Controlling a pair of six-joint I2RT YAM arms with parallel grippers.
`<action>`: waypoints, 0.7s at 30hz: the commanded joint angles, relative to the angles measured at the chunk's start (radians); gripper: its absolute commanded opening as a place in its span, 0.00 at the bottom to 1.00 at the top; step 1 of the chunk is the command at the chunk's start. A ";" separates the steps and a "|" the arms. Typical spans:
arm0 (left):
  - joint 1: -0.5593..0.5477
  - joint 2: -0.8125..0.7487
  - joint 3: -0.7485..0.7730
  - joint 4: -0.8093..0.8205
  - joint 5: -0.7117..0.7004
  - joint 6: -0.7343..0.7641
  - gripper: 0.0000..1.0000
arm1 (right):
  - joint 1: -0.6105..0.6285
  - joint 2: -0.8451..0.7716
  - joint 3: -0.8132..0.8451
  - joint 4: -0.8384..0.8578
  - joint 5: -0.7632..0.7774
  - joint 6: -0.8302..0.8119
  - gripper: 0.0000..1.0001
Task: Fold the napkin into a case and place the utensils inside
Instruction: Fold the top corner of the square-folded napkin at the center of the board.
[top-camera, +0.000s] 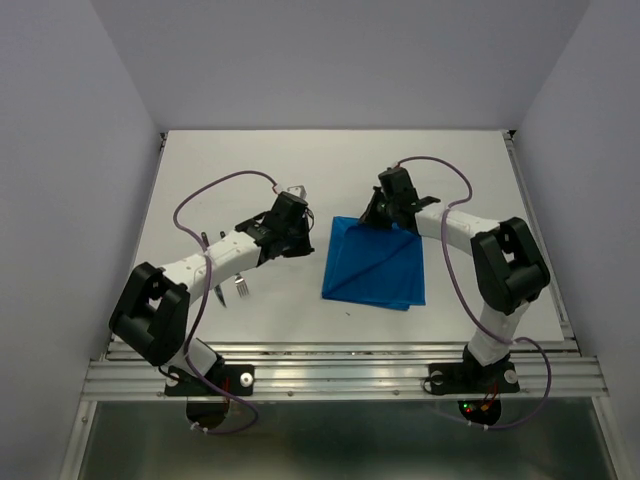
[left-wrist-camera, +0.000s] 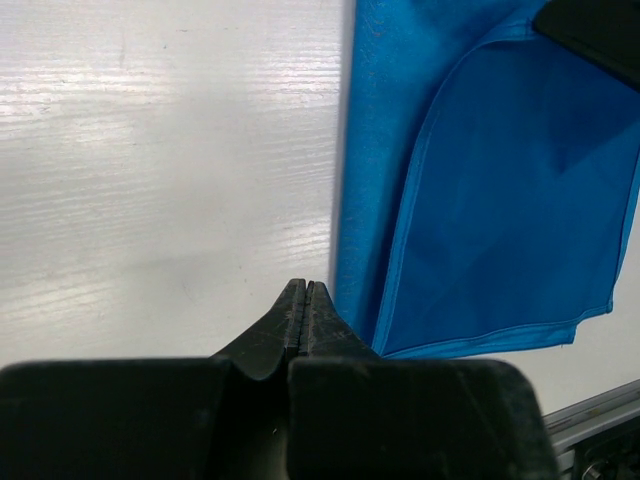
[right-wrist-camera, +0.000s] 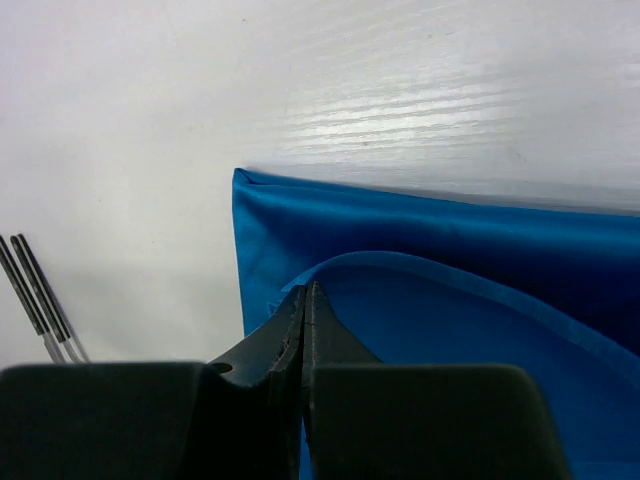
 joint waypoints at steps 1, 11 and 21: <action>0.007 -0.058 0.022 -0.009 -0.027 0.015 0.00 | 0.026 0.031 0.057 0.047 -0.029 -0.020 0.01; 0.007 -0.064 0.003 0.004 -0.018 0.003 0.00 | 0.035 0.056 0.095 0.037 -0.037 -0.043 0.01; 0.007 -0.070 0.000 0.001 -0.014 0.008 0.00 | 0.053 0.120 0.156 0.020 -0.052 -0.069 0.01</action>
